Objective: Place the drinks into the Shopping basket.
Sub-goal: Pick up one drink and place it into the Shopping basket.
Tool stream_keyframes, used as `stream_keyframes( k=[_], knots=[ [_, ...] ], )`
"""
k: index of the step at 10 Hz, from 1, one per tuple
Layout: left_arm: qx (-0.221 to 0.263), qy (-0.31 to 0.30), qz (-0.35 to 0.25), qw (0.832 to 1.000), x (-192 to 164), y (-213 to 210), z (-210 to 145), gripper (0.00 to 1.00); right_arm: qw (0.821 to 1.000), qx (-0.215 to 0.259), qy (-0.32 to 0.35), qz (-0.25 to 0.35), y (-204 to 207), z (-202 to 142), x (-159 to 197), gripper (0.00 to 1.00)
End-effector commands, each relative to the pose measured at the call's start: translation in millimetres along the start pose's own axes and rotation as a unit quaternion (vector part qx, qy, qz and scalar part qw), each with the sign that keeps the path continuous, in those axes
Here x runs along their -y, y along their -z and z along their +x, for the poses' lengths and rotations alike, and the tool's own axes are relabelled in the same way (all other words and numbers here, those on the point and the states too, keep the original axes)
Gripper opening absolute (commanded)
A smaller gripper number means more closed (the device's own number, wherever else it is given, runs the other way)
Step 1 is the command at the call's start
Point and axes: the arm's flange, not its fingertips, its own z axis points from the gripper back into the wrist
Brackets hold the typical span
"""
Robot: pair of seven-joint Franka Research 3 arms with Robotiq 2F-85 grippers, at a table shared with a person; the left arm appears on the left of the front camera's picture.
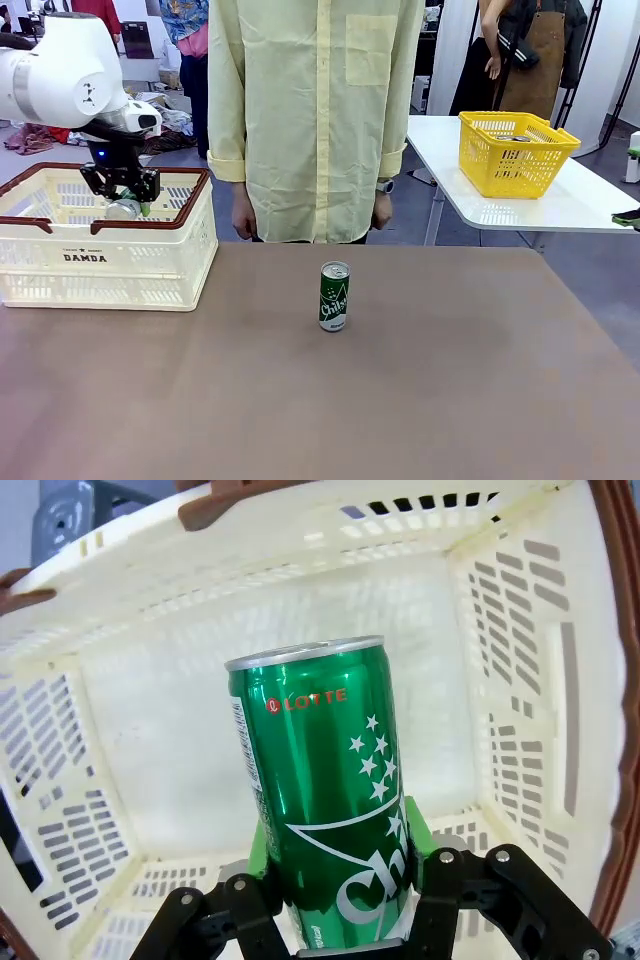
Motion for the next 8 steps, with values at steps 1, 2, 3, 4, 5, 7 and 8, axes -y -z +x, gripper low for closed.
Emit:
stream_keyframes(
  k=[1, 2, 3, 4, 5, 7, 8],
  knots=[
    [0.006, 0.002, 0.007, 1.000, -1, -9, 2, 0.00, 1.000, 0.003, 0.007, 0.005, 1, 3, -7, 1.00],
    [0.006, 0.002, 0.007, 1.000, -1, -9, 2, 0.00, 1.000, 0.003, 0.007, 0.005, 1, 3, -7, 1.00],
    [0.002, 0.001, 0.000, 1.000, 1, -2, 1, 0.00, 1.000, 0.003, 0.007, 0.005, 1, 3, -7, 1.00],
    [-0.002, 0.002, -0.005, 1.000, 3, 16, 1, 0.00, 1.000, 0.003, 0.007, 0.005, 1, 3, -7, 1.00],
    [-0.012, 0.015, -0.021, 1.000, -1, 30, 1, 0.00, 1.000, 0.003, 0.007, 0.005, 1, 3, -7, 1.00],
    [-0.019, 0.003, -0.048, 0.999, -18, 57, -2, 0.00, 1.000, 0.003, 0.007, 0.005, 1, 3, -7, 1.00],
    [-0.019, 0.002, -0.059, 0.998, -25, 68, -7, 0.00, 1.000, 0.003, 0.007, 0.005, 1, 3, -7, 1.00]
  ],
)
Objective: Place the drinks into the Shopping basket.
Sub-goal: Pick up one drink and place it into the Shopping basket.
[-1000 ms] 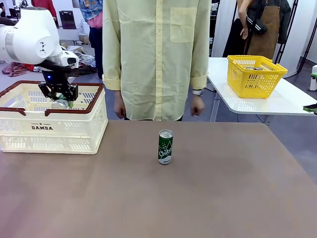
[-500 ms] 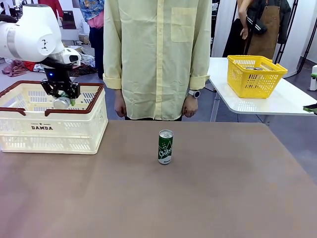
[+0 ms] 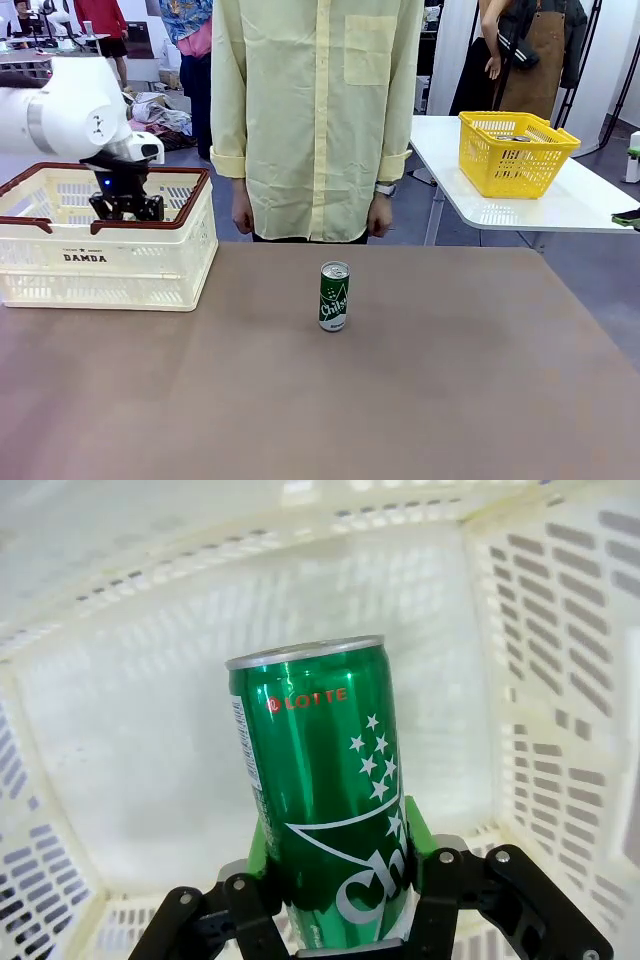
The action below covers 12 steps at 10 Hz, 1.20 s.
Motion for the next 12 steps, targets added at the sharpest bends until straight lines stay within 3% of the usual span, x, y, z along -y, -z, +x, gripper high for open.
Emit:
stream_keyframes(
  k=[1, 8, 9, 10, 12],
  knots=[
    [0.020, -0.004, -0.033, 0.999, -18, 6, -9, 0.00, 1.000, 0.003, 0.007, 0.005, 1, 3, -7, 1.00],
    [-0.012, -0.001, -0.037, 0.999, -26, 33, 8, 0.03, 1.000, 0.003, 0.007, 0.005, 1, 3, -7, 1.00],
    [-0.014, 0.005, -0.040, 0.999, -28, 32, 8, 0.55, 1.000, 0.003, 0.007, 0.005, 1, 3, -7, 1.00],
    [-0.012, 0.005, -0.042, 0.999, -29, 31, 7, 1.00, 1.000, 0.003, 0.007, 0.005, 1, 3, -7, 1.00],
    [-0.009, 0.007, -0.040, 0.999, -28, 28, 5, 1.00, 1.000, 0.003, 0.007, 0.005, 1, 3, -7, 1.00]
  ],
)
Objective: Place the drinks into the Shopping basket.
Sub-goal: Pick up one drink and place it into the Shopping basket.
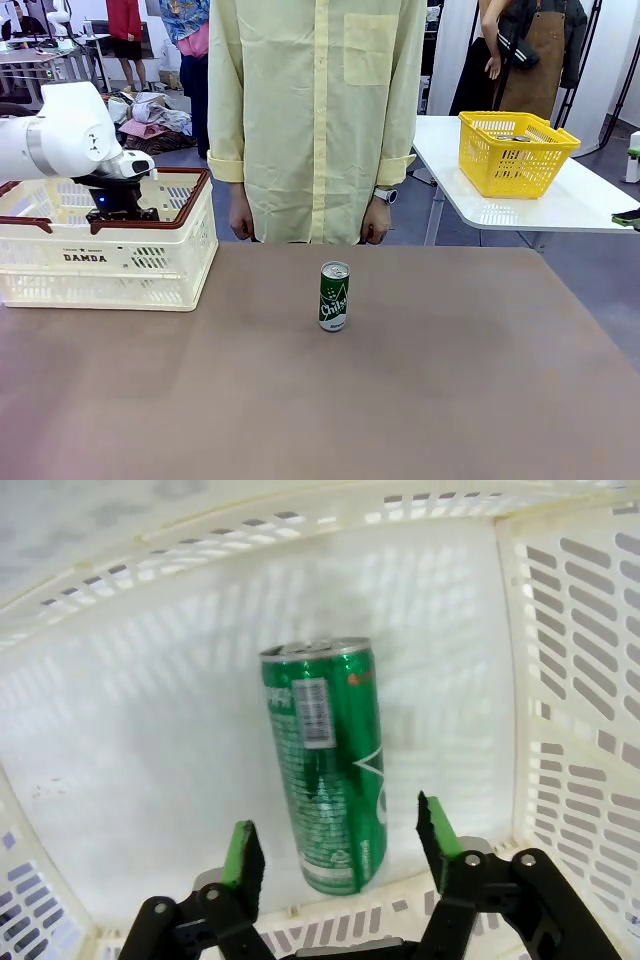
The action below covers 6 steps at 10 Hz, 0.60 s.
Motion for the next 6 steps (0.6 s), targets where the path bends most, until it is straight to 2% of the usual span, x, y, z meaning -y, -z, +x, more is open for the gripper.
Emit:
stream_keyframes(
  k=[1, 4, 5, 6],
  knots=[
    [0.000, 0.010, -0.006, 1.000, -4, -5, -2, 1.00, 1.000, 0.003, 0.007, 0.005, 1, 3, -7, 1.00],
    [0.003, 0.011, -0.003, 1.000, -2, -9, -1, 1.00, 1.000, 0.003, 0.007, 0.005, 1, 3, -7, 1.00],
    [0.009, 0.001, 0.001, 1.000, -2, -19, 4, 1.00, 1.000, 0.003, 0.007, 0.005, 1, 3, -7, 1.00],
    [0.016, 0.017, -0.014, 1.000, -6, -44, 12, 1.00, 1.000, 0.003, 0.007, 0.005, 1, 3, -7, 1.00]
  ],
)
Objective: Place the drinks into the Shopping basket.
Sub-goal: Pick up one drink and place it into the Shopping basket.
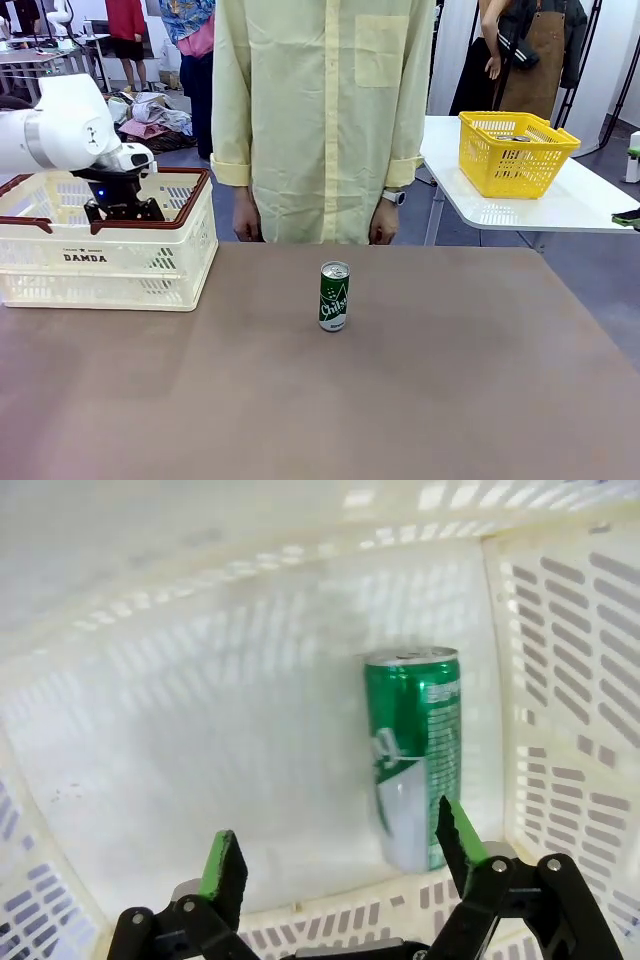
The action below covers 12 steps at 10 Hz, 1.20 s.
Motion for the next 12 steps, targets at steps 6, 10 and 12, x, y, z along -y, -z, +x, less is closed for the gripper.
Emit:
stream_keyframes(
  k=[6, 10, 12],
  knots=[
    [-0.130, -0.009, -0.287, 0.949, -31, -228, -64, 1.00, 1.000, 0.003, 0.007, 0.005, 1, 3, -7, 1.00],
    [-0.114, -0.014, -0.400, 0.909, -126, -212, -196, 1.00, 1.000, 0.003, 0.007, 0.005, 1, 3, -7, 1.00],
    [-0.088, -0.067, -0.507, 0.855, -218, -200, -226, 1.00, 1.000, 0.003, 0.007, 0.005, 1, 3, -7, 1.00]
  ],
)
